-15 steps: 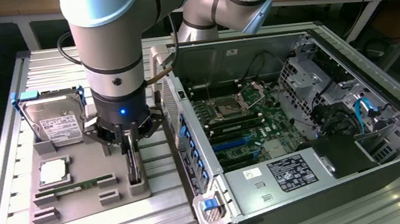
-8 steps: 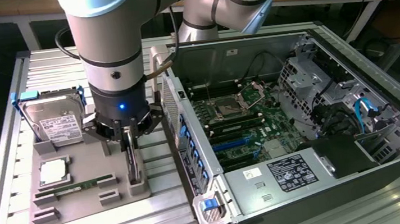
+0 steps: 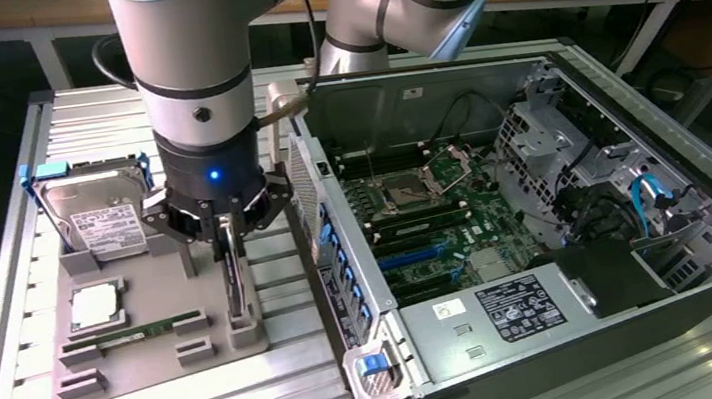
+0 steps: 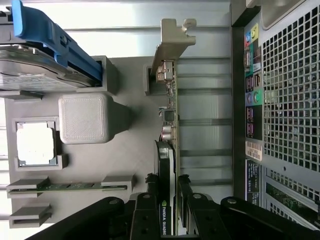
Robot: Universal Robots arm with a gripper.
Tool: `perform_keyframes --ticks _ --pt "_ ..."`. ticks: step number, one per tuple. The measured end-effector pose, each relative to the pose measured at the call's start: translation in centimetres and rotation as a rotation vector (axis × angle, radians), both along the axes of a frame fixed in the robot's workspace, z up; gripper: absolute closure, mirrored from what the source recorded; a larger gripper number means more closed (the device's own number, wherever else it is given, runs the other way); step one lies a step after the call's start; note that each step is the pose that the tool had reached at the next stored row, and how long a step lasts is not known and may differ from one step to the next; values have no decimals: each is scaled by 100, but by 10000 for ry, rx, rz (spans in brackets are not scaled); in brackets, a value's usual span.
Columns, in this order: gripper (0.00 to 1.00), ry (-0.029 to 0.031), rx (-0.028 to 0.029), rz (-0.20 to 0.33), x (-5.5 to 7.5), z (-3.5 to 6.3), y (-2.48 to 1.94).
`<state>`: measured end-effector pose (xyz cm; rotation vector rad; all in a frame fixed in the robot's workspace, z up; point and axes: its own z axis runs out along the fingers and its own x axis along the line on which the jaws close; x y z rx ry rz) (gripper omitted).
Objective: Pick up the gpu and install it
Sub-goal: 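Pick up the gpu and move the gpu toward the slot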
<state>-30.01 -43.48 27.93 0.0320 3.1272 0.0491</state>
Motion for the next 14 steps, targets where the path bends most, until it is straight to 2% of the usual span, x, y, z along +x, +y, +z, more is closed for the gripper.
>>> perform_keyframes --ticks 14 --pt "73 -32 0 0 0 247 0"
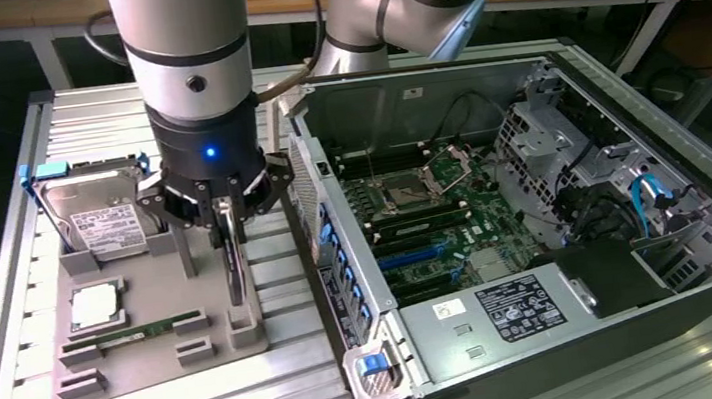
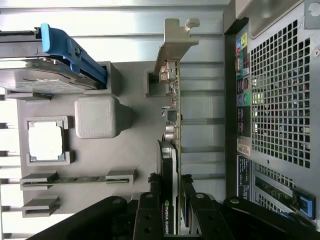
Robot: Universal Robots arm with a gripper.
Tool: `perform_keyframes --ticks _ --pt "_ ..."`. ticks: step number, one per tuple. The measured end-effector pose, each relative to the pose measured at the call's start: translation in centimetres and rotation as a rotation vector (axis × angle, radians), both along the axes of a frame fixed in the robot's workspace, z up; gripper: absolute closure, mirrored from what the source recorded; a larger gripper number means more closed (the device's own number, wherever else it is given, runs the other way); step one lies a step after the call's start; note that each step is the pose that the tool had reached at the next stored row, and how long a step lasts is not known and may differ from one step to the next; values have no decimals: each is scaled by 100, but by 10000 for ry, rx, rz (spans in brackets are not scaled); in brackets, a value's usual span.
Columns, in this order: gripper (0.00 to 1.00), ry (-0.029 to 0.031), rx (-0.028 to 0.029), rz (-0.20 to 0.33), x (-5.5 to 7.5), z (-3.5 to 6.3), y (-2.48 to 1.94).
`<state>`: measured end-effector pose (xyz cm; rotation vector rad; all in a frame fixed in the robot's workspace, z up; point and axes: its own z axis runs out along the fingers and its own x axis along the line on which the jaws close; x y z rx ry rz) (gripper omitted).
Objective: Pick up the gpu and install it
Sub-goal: 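Pick up the gpu and move the gpu toward the slot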
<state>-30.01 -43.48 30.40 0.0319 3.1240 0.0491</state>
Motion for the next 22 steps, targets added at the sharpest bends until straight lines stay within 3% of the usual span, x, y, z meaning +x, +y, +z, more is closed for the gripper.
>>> perform_keyframes --ticks 12,22 --pt "73 -43 1 0 0 253 0" --pt "73 -72 -7 1 0 689 0"
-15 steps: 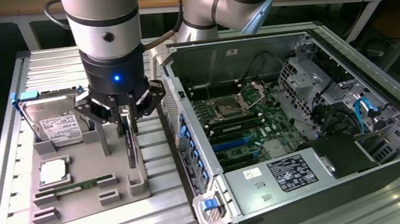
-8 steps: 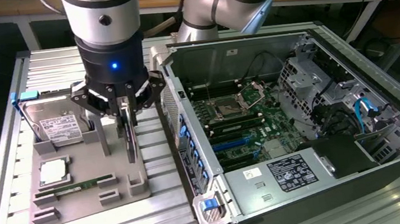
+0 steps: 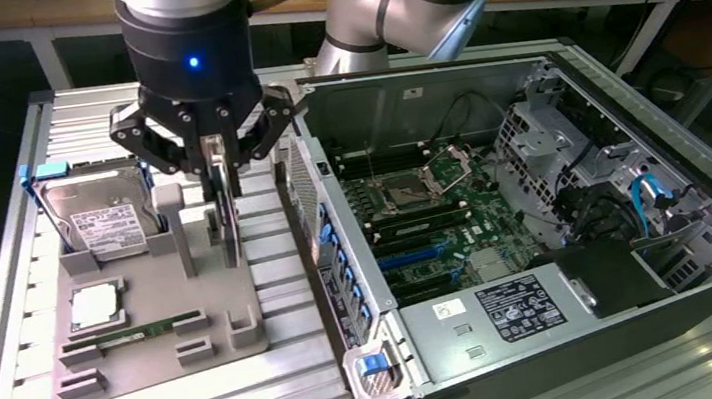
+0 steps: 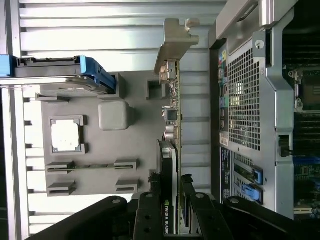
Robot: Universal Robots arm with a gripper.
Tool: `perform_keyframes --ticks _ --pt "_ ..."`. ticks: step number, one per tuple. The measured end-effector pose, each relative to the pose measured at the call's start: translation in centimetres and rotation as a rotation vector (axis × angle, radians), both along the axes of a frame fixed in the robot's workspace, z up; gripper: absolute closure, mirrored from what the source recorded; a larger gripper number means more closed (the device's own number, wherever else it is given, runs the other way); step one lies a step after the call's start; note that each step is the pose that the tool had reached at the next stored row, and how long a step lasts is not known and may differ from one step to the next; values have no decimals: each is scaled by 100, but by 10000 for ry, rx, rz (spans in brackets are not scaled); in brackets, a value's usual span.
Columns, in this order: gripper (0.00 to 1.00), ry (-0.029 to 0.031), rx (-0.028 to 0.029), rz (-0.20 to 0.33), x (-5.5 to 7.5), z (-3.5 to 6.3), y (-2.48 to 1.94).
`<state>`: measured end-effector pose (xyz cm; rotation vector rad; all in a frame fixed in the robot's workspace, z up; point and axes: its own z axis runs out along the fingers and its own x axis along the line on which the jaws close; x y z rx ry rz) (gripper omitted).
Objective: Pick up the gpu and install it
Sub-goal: 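Pick up the gpu and move the gpu toward the slot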
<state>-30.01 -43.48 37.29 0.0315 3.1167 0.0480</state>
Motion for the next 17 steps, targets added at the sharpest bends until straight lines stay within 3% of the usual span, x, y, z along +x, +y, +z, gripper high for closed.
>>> perform_keyframes --ticks 9,17 --pt "73 -37 -2 0 0 418 0" --pt "73 -73 -1 -1 0 724 0"
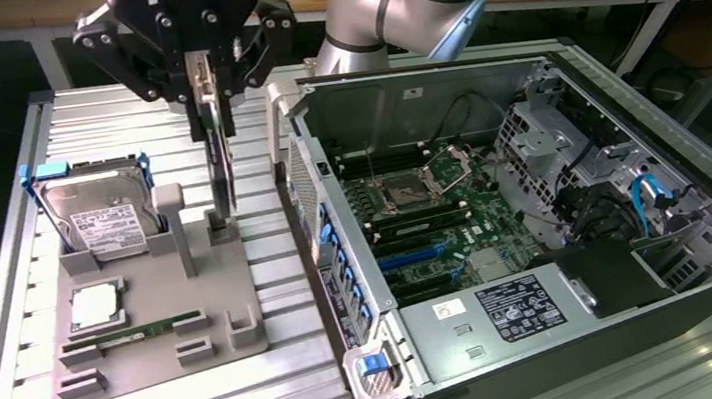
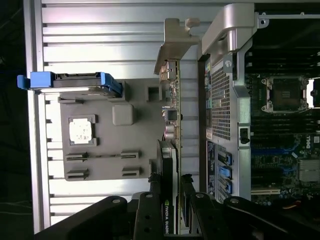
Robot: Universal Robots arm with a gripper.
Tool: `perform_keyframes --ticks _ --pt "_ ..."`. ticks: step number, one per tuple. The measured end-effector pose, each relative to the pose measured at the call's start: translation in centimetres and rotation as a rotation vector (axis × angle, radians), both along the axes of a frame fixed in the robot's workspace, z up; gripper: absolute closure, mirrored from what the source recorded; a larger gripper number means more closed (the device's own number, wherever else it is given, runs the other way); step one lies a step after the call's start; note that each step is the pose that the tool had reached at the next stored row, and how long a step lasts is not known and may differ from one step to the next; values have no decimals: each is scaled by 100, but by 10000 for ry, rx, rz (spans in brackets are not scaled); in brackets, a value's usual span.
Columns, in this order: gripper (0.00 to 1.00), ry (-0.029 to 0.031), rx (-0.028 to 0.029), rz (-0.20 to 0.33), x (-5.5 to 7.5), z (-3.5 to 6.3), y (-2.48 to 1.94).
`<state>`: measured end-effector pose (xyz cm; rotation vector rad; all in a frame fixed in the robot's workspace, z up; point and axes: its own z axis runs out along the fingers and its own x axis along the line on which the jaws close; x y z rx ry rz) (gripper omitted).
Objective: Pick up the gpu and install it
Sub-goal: 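Pick up the gpu and move the gpu toward the slot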
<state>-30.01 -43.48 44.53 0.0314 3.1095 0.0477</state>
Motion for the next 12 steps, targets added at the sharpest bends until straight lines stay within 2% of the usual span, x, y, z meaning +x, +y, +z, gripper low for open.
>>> perform_keyframes --ticks 6,10,12 --pt "73 -41 -1 0 0 198 0" --pt "73 -65 -1 1 0 383 0" --pt "73 -66 -2 1 0 413 0"
